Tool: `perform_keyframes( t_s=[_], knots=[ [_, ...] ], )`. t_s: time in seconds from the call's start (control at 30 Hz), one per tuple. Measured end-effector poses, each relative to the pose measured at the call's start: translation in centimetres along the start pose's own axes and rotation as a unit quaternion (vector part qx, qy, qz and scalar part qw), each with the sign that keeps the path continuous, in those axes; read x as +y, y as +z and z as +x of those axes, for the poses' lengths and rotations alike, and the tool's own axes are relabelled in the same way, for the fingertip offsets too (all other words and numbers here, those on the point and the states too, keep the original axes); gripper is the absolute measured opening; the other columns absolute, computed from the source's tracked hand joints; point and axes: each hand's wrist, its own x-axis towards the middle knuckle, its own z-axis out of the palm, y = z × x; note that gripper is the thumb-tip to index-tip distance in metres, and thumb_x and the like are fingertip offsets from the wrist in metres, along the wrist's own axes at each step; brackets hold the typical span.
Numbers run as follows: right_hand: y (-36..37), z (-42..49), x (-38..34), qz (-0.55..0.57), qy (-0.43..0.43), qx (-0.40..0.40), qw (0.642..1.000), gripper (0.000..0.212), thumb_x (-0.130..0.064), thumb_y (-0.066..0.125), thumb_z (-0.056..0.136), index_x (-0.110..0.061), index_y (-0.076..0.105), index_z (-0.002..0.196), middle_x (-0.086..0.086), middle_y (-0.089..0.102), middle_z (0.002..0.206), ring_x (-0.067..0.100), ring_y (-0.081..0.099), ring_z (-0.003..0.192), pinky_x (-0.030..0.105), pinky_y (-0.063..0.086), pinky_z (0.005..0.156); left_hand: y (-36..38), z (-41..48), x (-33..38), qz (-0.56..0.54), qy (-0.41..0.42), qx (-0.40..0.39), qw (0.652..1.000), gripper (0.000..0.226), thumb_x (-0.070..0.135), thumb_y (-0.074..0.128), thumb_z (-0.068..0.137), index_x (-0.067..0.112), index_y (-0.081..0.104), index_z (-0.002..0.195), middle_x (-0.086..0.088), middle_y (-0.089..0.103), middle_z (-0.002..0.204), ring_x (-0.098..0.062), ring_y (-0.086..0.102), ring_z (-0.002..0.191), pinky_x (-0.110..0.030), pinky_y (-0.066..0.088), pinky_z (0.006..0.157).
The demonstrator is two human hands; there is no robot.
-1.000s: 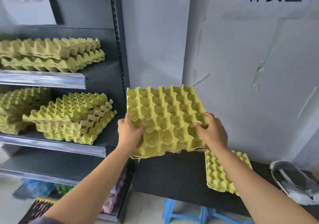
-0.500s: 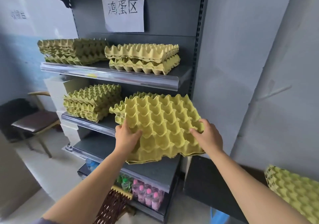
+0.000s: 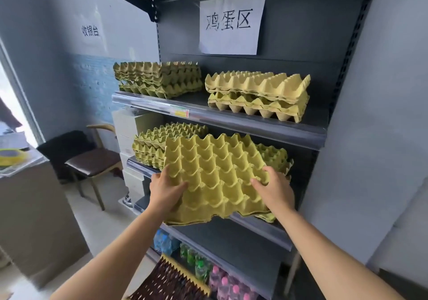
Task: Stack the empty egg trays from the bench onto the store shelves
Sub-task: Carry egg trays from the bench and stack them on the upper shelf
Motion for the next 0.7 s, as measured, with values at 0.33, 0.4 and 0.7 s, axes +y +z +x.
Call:
perform_keyframes(
  t_s=[0.33,0.4,0.7],
  knots=[
    [7.4,8.7,-6.5,0.010,-0.057,-0.041,0.997,0.052,-0.055,0.055,0.085,-0.027,0.047,0.128,-0.001,0.057,0.115,0.010,0.058,0.073,0.021,0.046,0.050,-4.1,7.8,-1.5,0.011,-0.029,0.086,0.996,0.062,0.025,0.071,0.079,0.021,0.042,0.134,-0.016,0.039,0.121,-0.032,0.042,0.117,-0.041,0.036,0.102],
    [9.0,9.5,-8.3,0.015,-0.074,-0.053,0.996,0.052,-0.054,0.056,0.085,-0.026,0.047,0.128,0.000,0.057,0.119,0.012,0.059,0.083,0.027,0.054,0.059,-5.7,8.7,-2.5,0.009,-0.043,0.107,0.993,0.062,0.026,0.071,0.078,0.021,0.042,0.133,-0.016,0.039,0.122,-0.033,0.041,0.118,-0.043,0.036,0.104],
    [14.2,10.2,-17.7,0.014,-0.113,-0.072,0.991,0.051,-0.052,0.056,0.085,-0.025,0.049,0.128,0.008,0.057,0.116,0.026,0.059,0.098,0.031,0.050,0.072,-13.5,11.5,-5.9,0.036,-0.085,0.178,0.980,0.054,0.025,0.066,0.082,0.016,0.044,0.131,-0.019,0.045,0.123,-0.035,0.041,0.118,-0.041,0.034,0.098]
  ],
)
